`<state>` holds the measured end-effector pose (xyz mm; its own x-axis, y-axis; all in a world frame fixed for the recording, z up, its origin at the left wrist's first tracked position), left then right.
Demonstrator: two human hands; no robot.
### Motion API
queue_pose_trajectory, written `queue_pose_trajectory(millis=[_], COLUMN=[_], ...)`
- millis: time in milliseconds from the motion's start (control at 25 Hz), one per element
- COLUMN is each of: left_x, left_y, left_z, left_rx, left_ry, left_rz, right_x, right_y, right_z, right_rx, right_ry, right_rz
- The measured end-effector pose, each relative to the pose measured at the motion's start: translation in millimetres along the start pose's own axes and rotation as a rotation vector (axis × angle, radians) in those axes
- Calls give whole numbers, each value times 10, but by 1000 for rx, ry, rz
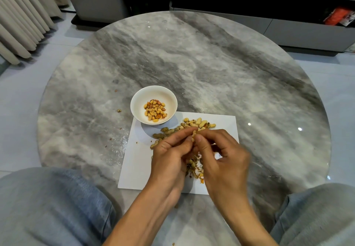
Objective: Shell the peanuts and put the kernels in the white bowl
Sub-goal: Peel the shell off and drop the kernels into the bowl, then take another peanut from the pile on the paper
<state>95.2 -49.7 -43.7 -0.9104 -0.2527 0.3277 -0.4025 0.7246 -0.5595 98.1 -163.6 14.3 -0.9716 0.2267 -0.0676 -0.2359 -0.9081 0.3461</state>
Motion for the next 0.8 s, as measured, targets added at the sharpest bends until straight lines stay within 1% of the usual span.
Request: queue_pose_trajectory(millis=[40,80,120,200,240,280,320,400,440,520,560,600,720,800], left_x=[9,13,23,33,25,15,-1,-31,-38,-31,-26,-12,-21,-44], left_y=[0,2,0,7,27,52,85,157,181,209,212,217,266,309], left_z=[18,42,63,91,98,101,105,114,121,140,149,161,221,270], left_rx=[47,97,151,224,235,234,216,146,107,68,74,96,158,135], left_ry=[43,86,127,184,194,192,180,150,143,148,157,171,215,220], left_rz=[-15,-23,-27,-49,-72,-100,-127,-169,-182,-196,-198,-204,-238,-249], right_x=[45,74,87,72,49,7,-54,-153,-181,-222,-240,-255,-193,33], right_y=[-21,-40,-54,-78,-84,-79,-54,26,55,67,62,82,313,519], right_z=[38,49,41,15,-10,-67,-141,-319,-399,-546,-576,-595,-439,-361], right_rx=[108,186,235,267,248,189,97,-59,-96,-109,-71,30,522,649], right_ry=[141,237,289,301,256,164,29,-257,-369,-516,-554,-556,-386,-344], right_rz=[-34,-65,-84,-88,-67,-36,-8,-7,-9,19,51,91,176,256])
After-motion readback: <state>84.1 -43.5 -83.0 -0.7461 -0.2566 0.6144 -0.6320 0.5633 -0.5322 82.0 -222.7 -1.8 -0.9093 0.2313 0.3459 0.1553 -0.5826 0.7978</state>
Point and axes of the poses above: each hand's wrist, its own x-axis away from the middle knuckle, its own y-axis out of the back of the hand, z = x × y, the point moved 7 cm from there along -x, towards the middle knuckle, and after that the axes turned 15 degrees about -y, right-handed, at the moved point
